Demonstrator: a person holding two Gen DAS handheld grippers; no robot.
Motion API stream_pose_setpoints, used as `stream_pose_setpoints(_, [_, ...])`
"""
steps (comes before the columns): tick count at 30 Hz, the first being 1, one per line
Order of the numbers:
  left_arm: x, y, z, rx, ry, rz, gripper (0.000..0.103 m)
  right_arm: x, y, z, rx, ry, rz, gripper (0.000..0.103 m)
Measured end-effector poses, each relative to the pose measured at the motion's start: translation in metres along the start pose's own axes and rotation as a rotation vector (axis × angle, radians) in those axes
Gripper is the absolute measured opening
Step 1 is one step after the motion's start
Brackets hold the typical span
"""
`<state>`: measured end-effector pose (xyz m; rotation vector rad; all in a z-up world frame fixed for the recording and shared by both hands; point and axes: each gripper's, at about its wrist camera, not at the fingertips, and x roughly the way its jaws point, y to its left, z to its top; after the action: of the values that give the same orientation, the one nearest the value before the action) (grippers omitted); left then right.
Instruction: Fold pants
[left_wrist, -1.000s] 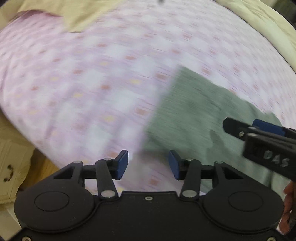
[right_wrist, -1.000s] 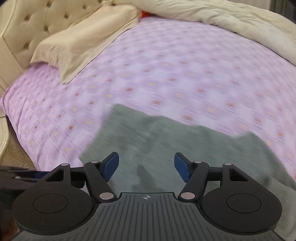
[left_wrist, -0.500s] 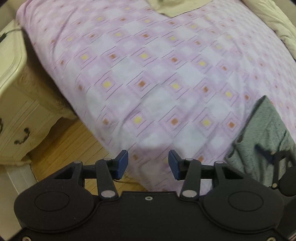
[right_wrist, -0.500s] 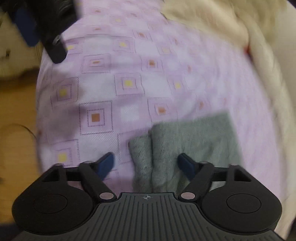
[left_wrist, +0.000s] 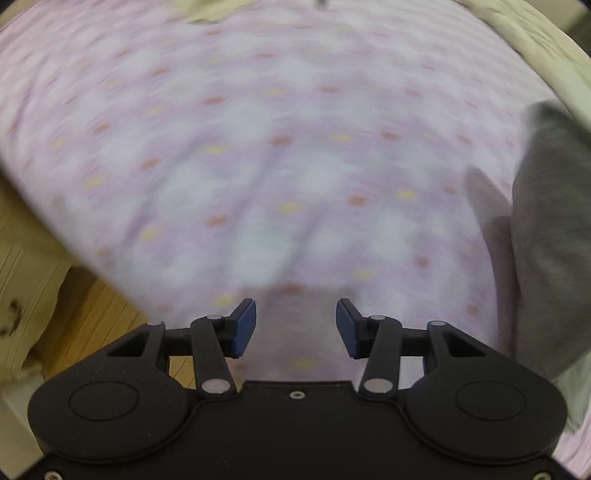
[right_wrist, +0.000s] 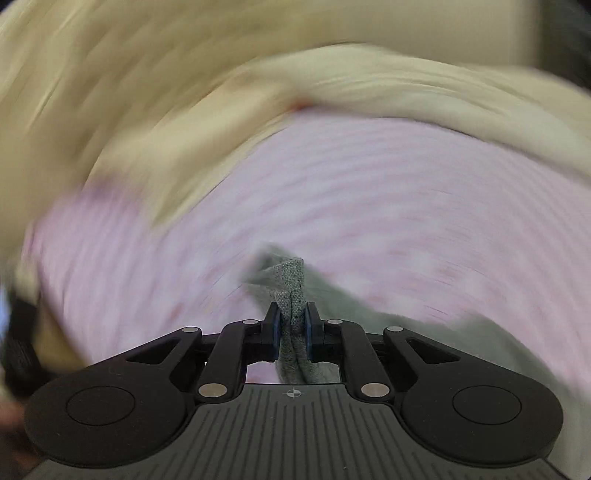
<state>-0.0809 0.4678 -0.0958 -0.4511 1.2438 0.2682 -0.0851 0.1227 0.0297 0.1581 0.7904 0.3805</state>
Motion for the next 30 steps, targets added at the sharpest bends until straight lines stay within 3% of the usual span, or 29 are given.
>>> stream_pose_setpoints(3, [-0.001,-0.04,-0.002,0.095,-0.005,-0.041,0.055,-0.055,-0.092,-0.016,0.26,-0.09,-0.219,0.012])
stream_pose_setpoints(5, [-0.001,-0.067,-0.008,0.158,0.001,-0.068,0.055,-0.072,-0.142,-0.039,0.395,-0.094,-0.358,0.012])
stream_pose_setpoints(7, [-0.001,-0.093,-0.016,0.218,0.012,-0.089,0.055,-0.073,-0.191,-0.066,0.509,-0.051,-0.491,0.012])
stream_pose_setpoints(10, [-0.001,-0.129,-0.031,0.31,0.031,-0.109,0.055,-0.052,-0.241,-0.098,0.536,0.094,-0.601,0.01])
stream_pose_setpoints(13, [-0.004,-0.165,-0.045,0.392,0.039,-0.122,0.055,-0.037,-0.26,-0.11,0.489,0.217,-0.564,0.01])
stream_pose_setpoints(15, [-0.008,-0.188,-0.054,0.434,0.037,-0.132,0.055,-0.047,-0.264,-0.106,0.449,0.192,-0.539,0.011])
stream_pose_setpoints(16, [-0.009,-0.2,-0.06,0.458,0.034,-0.134,0.055,-0.055,-0.266,-0.101,0.423,0.148,-0.529,0.018])
stream_pose_setpoints(17, [-0.01,-0.213,-0.066,0.487,0.032,-0.132,0.055,-0.064,-0.269,-0.097,0.395,0.1,-0.517,0.027])
stream_pose_setpoints(19, [-0.009,-0.236,-0.077,0.535,0.032,-0.138,0.056,-0.077,-0.28,-0.089,0.331,0.013,-0.487,0.077])
stream_pose_setpoints(20, [-0.009,-0.248,-0.083,0.558,0.037,-0.145,0.057,-0.076,-0.286,-0.086,0.297,-0.012,-0.458,0.081])
stream_pose_setpoints(26, [0.006,-0.32,-0.109,0.654,0.006,-0.155,0.061,-0.028,-0.32,-0.068,0.225,0.098,-0.213,0.081])
stream_pose_setpoints(28, [0.023,-0.337,-0.111,0.658,0.014,-0.118,0.062,-0.013,-0.324,-0.067,0.189,0.122,-0.149,0.081])
stream_pose_setpoints(30, [0.049,-0.347,-0.112,0.662,0.076,-0.049,0.063,-0.002,-0.327,-0.064,0.178,0.157,-0.078,0.081])
